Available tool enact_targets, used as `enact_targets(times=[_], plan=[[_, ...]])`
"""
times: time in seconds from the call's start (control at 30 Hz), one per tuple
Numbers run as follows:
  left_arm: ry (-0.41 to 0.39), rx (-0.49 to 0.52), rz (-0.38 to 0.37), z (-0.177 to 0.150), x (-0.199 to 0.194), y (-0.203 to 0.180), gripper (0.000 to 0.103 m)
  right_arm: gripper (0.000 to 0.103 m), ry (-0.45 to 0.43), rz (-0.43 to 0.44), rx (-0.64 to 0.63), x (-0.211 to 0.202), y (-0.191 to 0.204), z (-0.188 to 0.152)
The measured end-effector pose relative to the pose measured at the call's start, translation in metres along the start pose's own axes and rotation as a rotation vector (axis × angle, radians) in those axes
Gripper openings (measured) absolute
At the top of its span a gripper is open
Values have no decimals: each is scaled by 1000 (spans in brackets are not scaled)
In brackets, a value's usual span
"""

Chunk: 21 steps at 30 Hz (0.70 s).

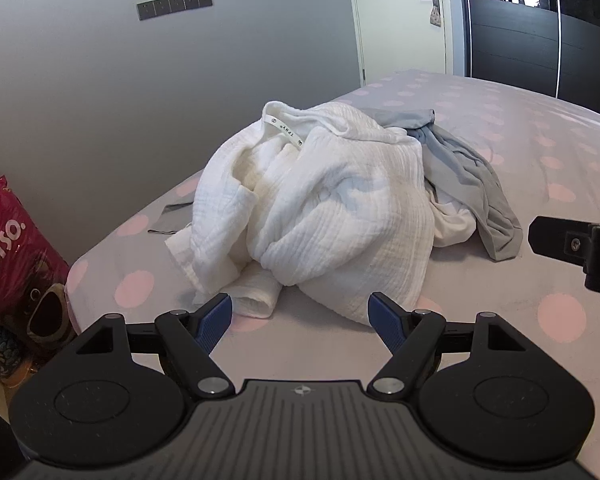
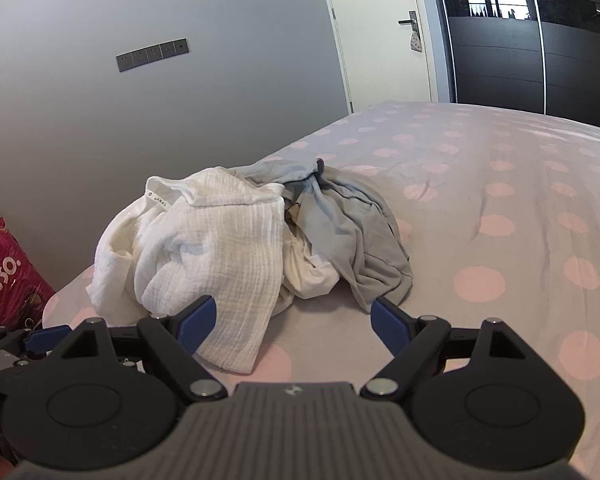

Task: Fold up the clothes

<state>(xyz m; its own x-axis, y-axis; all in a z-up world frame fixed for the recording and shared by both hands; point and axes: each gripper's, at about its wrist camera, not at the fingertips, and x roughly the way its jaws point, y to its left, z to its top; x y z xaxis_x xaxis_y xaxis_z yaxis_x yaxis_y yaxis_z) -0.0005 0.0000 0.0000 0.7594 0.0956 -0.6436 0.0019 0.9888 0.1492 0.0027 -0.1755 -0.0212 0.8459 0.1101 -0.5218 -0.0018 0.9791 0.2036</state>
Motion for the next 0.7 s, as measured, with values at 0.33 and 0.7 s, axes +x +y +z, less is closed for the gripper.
enact_targets(times=[0.33,0.7], plan=[[-19,9,17,-1,1,1,74,87,-14,10,-85,2,10,-7],[-21,13,30,-2,0,0,74,87,13,12,-75,7,12,-10]])
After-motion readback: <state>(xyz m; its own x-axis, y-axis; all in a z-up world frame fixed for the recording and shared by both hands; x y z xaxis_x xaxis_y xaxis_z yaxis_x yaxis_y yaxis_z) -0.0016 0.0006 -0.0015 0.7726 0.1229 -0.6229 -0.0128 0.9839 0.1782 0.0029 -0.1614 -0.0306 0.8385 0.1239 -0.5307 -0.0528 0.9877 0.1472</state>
